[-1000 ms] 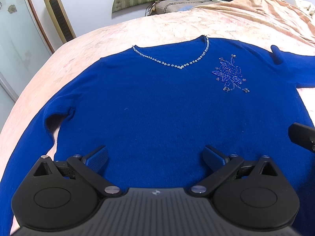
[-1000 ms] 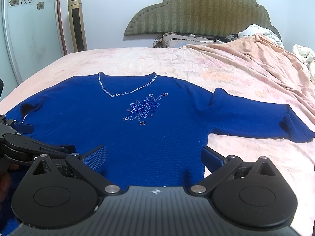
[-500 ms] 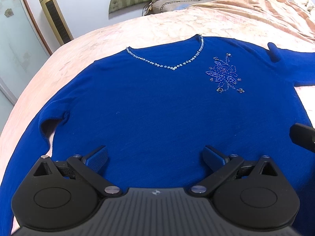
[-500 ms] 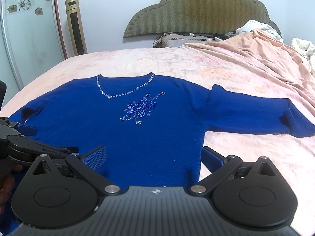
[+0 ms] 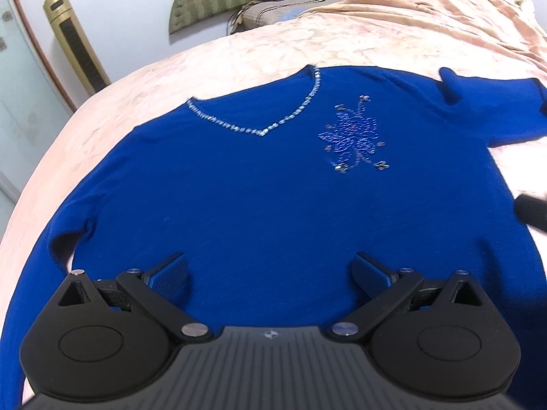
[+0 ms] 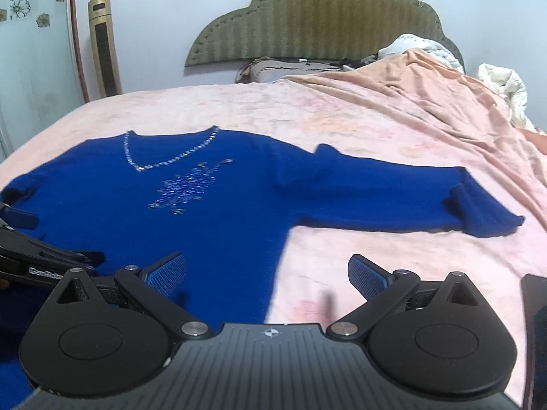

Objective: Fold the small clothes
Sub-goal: 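Grasp the blue sweater's sleeve cuff with the right gripper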

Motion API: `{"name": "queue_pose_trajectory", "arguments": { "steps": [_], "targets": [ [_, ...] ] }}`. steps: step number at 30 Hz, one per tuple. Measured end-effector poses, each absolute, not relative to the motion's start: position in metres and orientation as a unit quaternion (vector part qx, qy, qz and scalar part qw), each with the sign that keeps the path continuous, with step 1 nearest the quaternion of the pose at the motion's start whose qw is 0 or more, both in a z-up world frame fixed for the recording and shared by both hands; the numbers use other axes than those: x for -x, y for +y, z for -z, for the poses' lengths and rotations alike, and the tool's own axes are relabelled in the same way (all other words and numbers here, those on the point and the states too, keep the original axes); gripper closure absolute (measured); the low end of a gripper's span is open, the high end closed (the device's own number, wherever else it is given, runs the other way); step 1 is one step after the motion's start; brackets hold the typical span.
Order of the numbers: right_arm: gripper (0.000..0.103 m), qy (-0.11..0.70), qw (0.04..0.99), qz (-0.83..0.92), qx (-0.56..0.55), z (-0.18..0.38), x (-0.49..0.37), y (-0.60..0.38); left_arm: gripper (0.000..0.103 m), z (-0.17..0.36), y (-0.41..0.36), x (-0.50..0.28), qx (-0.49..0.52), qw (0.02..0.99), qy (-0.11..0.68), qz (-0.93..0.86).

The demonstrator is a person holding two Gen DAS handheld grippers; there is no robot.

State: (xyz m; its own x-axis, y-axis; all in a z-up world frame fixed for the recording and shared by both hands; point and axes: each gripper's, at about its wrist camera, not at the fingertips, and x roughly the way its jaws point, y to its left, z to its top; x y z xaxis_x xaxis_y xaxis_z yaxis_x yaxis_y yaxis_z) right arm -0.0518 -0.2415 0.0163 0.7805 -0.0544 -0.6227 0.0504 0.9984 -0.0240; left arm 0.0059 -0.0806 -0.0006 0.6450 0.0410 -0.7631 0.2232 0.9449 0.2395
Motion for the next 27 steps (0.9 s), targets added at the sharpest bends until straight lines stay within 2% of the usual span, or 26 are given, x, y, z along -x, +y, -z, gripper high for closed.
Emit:
{"name": "queue_pose_trajectory", "arguments": {
  "steps": [3,7,12,16,17,18,19,20,22,24,27],
  "targets": [
    [0.004,0.321,0.945,0.064,0.008,-0.017,0.050,-0.266,0.000,0.001,-0.086,-0.005,-0.169,0.893,0.413,0.055],
    [0.013,0.312,0.940,0.140,0.000,-0.018,0.042,-0.319,0.000,0.003,-0.088,-0.006,-0.178,0.892,0.412,0.058],
    [0.017,0.301,0.928,0.218,-0.002,-0.016,0.017,-0.381,0.000,0.005,-0.091,-0.007,-0.178,0.890,0.416,0.062],
    [0.017,0.322,0.917,0.233,0.024,0.002,-0.014,-0.406,0.000,0.005,-0.091,-0.006,-0.186,0.889,0.413,0.065],
    [0.021,0.330,0.913,0.236,0.038,0.007,-0.019,-0.409,0.000,0.005,-0.091,-0.006,-0.187,0.889,0.413,0.065],
    [0.024,0.335,0.910,0.238,0.049,0.011,-0.024,-0.412,0.000,0.005,-0.091,-0.007,-0.188,0.889,0.413,0.065],
    [0.040,0.342,0.906,0.242,0.052,0.012,-0.026,-0.416,0.000,0.005,-0.090,-0.007,-0.189,0.889,0.413,0.064],
    [0.062,0.347,0.904,0.245,0.044,0.011,-0.028,-0.421,0.000,0.006,-0.089,-0.007,-0.190,0.888,0.413,0.063],
    [0.082,0.334,0.912,0.239,-0.005,0.002,-0.024,-0.435,0.000,0.006,-0.087,-0.008,-0.189,0.888,0.414,0.061],
    [0.091,0.309,0.918,0.244,-0.049,-0.013,-0.016,-0.451,0.000,0.006,-0.086,-0.010,-0.187,0.888,0.415,0.061],
    [0.091,0.265,0.917,0.268,-0.128,-0.035,-0.004,-0.488,0.000,0.007,-0.086,-0.011,-0.185,0.888,0.416,0.062]
  ]
}}
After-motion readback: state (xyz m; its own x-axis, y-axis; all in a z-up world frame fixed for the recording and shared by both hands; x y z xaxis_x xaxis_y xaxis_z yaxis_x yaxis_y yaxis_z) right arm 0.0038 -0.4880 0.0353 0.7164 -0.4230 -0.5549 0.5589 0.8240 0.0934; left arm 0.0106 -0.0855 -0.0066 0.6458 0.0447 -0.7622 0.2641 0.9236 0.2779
